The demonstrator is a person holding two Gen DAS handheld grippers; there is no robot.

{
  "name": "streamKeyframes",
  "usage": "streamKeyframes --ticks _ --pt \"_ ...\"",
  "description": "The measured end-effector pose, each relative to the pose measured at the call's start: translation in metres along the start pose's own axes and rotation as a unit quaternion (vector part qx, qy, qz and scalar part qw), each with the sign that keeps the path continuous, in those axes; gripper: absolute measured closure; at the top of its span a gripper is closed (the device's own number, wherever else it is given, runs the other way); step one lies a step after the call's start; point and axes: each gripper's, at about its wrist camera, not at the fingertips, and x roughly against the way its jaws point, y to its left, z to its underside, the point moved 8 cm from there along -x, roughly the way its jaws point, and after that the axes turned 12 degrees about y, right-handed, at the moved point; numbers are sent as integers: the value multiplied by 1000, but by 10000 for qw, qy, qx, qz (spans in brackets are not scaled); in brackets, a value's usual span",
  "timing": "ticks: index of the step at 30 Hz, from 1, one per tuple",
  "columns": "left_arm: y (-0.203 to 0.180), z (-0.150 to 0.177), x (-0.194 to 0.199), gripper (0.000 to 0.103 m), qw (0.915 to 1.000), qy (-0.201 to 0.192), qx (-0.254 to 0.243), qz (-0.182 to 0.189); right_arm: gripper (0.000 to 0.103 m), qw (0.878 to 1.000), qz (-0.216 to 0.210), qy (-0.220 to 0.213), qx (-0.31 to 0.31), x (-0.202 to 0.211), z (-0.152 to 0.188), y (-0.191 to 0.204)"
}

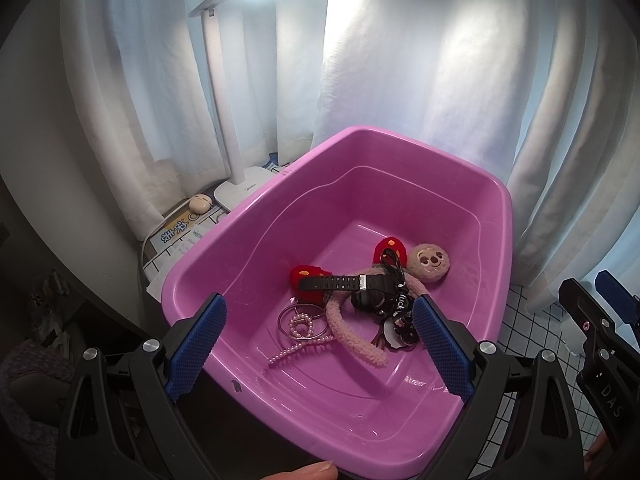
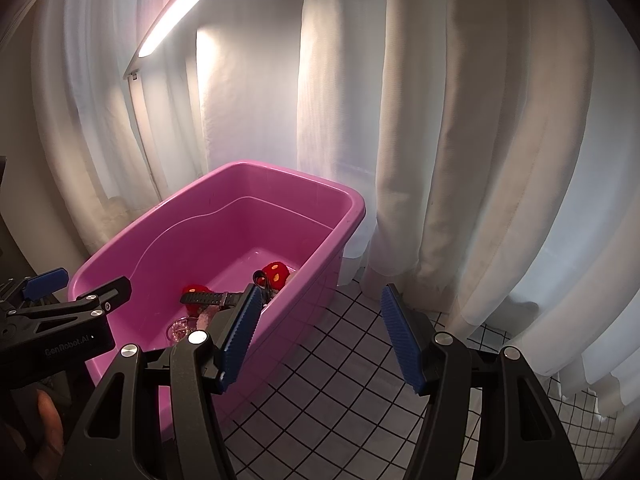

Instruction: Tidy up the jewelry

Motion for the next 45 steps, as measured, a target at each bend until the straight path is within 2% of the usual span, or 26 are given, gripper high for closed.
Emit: streamKeyframes --ticks 45 --pt "0 -4 -4 11 10000 20 -81 26 43 10000 12 44 -5 -1 5 -4"
